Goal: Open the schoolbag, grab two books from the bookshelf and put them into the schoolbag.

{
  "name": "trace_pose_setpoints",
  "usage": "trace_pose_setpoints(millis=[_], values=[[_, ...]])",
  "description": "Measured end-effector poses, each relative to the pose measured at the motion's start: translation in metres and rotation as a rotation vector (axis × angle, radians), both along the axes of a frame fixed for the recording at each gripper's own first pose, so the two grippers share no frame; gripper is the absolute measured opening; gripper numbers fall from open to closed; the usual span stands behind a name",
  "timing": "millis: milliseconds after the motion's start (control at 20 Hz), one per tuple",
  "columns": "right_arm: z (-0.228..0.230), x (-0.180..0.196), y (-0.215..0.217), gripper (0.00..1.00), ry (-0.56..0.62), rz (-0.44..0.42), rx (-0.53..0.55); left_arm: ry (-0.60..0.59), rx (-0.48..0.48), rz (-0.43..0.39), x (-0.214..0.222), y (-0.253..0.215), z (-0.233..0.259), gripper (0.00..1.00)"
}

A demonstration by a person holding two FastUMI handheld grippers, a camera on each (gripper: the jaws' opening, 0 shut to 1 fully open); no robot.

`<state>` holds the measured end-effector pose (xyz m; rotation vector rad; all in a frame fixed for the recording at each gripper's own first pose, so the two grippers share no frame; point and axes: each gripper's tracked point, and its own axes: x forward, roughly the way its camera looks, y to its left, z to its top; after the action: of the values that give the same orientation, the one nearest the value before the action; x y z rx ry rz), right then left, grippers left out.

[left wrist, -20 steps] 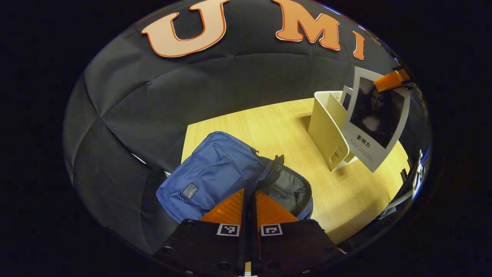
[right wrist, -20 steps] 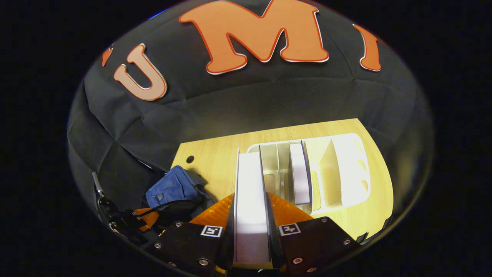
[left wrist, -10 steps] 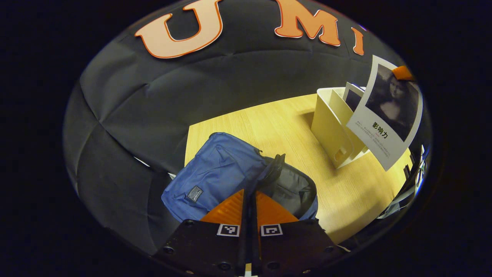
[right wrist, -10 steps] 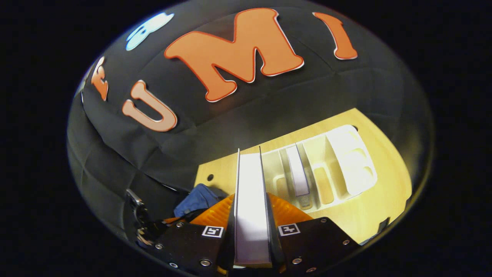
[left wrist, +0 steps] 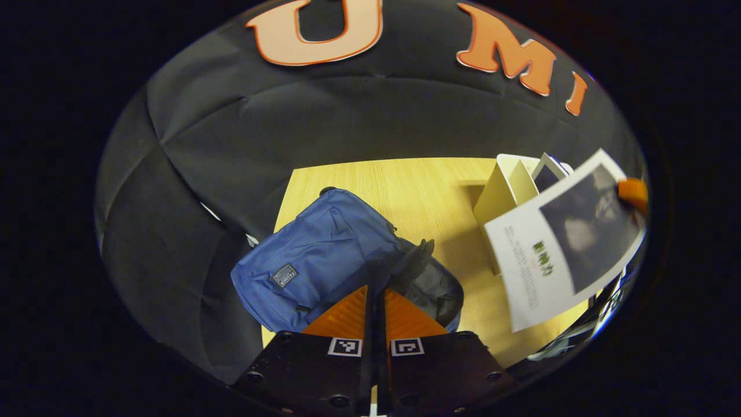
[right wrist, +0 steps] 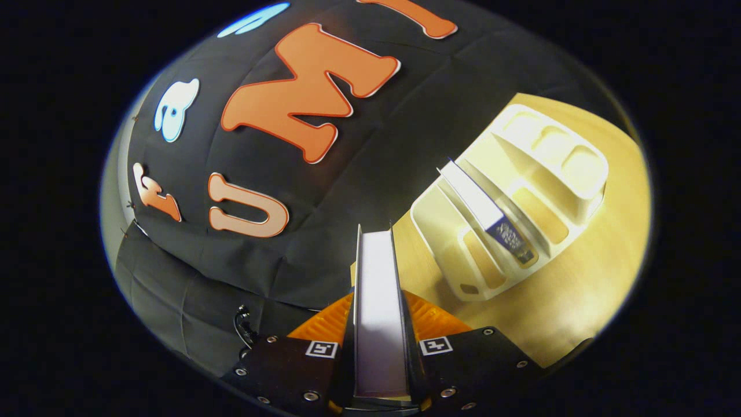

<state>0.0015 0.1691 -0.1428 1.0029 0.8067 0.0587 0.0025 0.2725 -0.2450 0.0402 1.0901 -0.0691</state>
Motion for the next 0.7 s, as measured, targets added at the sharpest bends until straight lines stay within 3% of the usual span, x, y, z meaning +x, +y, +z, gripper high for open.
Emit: trace_pose_setpoints(millis=[150,200,250,500,700], values=[[-0.023,-0.008,0.029,0.36,0.006,-0.03,0.062,0.005,0.022,-0.005,0.007,0.004,0.008,0.04],[-0.028,-0.009,0.038,0.36,0.0,-0.034,0.076,0.012,0.026,-0.017,0.01,0.004,0.011,0.07],[-0.03,-0.009,0.046,0.36,-0.009,-0.042,0.087,0.009,0.038,-0.026,0.014,0.004,0.015,0.03],[-0.049,-0.004,0.069,0.36,-0.056,-0.081,0.092,-0.016,0.111,-0.073,0.038,0.012,0.049,0.01],[-0.066,0.002,0.092,0.36,-0.045,-0.105,0.104,-0.034,0.102,-0.061,0.056,0.013,0.064,0.01]])
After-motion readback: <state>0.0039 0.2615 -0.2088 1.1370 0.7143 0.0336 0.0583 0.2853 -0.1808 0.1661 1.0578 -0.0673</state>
